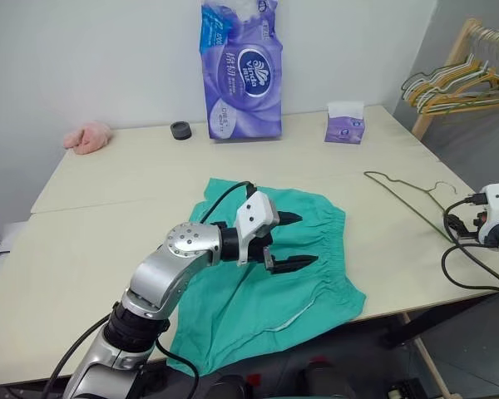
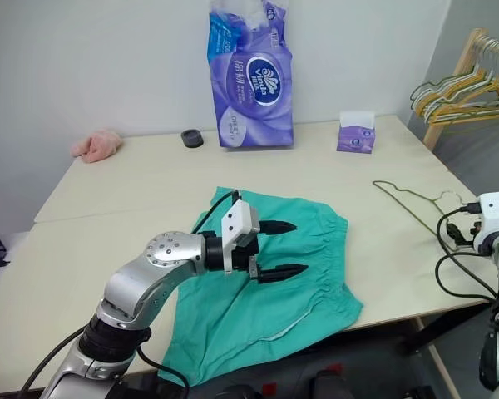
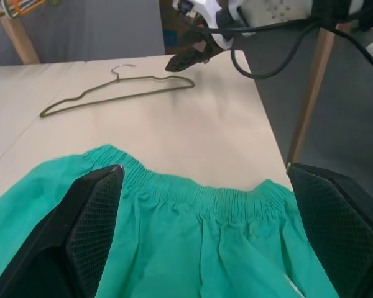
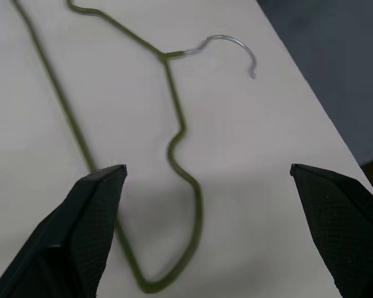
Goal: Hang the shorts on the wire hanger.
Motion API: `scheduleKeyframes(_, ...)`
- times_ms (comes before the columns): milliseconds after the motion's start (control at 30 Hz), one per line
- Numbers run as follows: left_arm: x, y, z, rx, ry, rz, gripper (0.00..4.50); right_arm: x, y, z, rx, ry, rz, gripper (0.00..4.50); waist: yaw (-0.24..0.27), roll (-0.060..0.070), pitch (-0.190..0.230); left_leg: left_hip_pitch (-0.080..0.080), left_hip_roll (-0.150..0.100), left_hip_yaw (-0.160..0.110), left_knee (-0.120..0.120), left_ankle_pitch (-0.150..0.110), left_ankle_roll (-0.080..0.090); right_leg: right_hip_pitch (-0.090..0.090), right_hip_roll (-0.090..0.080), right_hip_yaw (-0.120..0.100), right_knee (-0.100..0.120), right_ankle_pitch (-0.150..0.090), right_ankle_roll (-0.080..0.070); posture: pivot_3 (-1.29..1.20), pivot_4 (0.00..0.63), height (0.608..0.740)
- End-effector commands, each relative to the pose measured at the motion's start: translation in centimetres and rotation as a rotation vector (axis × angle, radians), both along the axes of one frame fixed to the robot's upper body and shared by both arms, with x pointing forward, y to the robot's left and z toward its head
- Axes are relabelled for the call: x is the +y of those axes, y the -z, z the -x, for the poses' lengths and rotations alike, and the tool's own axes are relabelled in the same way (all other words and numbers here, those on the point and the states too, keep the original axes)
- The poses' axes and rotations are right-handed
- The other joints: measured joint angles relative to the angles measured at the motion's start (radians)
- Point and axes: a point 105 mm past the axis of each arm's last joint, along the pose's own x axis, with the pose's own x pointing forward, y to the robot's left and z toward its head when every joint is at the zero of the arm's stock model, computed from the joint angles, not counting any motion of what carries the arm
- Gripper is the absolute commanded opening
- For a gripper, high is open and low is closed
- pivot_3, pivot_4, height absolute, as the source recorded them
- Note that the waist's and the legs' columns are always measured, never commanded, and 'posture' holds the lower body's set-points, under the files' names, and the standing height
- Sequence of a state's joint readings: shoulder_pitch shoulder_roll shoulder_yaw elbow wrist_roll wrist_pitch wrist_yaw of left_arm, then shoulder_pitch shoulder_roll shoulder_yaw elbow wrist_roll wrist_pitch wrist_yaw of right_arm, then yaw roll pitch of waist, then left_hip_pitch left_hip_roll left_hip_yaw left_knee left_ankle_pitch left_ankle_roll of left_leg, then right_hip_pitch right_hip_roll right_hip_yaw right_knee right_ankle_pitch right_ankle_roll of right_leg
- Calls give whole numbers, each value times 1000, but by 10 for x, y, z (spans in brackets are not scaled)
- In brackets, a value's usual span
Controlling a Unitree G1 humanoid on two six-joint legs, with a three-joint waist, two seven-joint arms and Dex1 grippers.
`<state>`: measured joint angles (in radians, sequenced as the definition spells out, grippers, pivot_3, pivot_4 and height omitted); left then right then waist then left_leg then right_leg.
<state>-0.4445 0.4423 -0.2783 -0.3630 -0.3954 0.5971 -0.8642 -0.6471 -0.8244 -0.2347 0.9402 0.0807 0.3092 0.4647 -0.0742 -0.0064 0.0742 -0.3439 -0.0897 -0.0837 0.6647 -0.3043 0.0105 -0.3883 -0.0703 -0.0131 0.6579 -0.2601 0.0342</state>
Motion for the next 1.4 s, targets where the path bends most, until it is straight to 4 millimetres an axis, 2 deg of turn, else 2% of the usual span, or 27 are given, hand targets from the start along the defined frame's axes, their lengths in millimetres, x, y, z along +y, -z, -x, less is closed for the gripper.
scheduleKeyframes(33,0,-11,-1,-46,9,18,4457,-6,-8,-3,-26,11,-22,4500,-7,0,0,0,0,1,0,0,1,0,0,1,0,0,1,-153,43,740)
scheduleKeyframes(433,13,-15,-14,-58,-38,15,4457,7,32,-1,134,-14,-20,4500,-14,0,0,1,0,3,2,-1,4,0,0,3,-1,2,4,-135,46,740)
scheduleKeyframes(500,14,-15,-16,-60,-49,17,4500,9,40,2,164,-12,-39,4122,-14,0,0,1,0,3,2,-1,3,0,0,3,-1,2,4,-134,46,740)
scheduleKeyframes(600,17,-12,-18,-53,-68,22,4500,10,54,10,206,18,-102,3303,-13,-1,0,1,0,3,2,-1,4,0,0,3,-1,2,4,-132,48,740)
scheduleKeyframes(667,19,-10,-19,-48,-83,24,4500,10,63,16,225,61,-159,2984,-12,-4,-2,1,0,3,3,-1,4,1,0,3,-2,3,5,-132,48,740)
scheduleKeyframes(933,26,-6,-24,-46,-118,19,4500,8,81,27,269,126,-142,260,-3,-11,-7,1,1,0,3,-2,5,4,1,2,-8,7,6,-132,49,740)
scheduleKeyframes(967,27,-6,-25,-46,-124,20,4500,7,83,28,266,137,-137,35,-1,-13,-8,1,1,0,3,-2,5,4,1,1,-10,8,6,-133,49,740)
scheduleKeyframes(1133,29,-5,-27,-46,-136,21,4500,7,82,27,234,164,-148,35,6,-17,-10,0,0,0,5,-3,7,5,1,2,-14,9,7,-137,48,740)
scheduleKeyframes(1367,37,-8,-42,-53,-230,46,4500,6,57,11,113,155,-121,35,9,-16,-10,-1,0,1,7,-4,8,5,1,2,-13,11,8,-139,51,740)
scheduleKeyframes(1400,45,-11,-53,-53,-295,64,4500,11,48,5,79,122,-122,35,10,-16,-10,-1,0,1,7,-4,8,5,1,2,-13,11,8,-140,52,740)
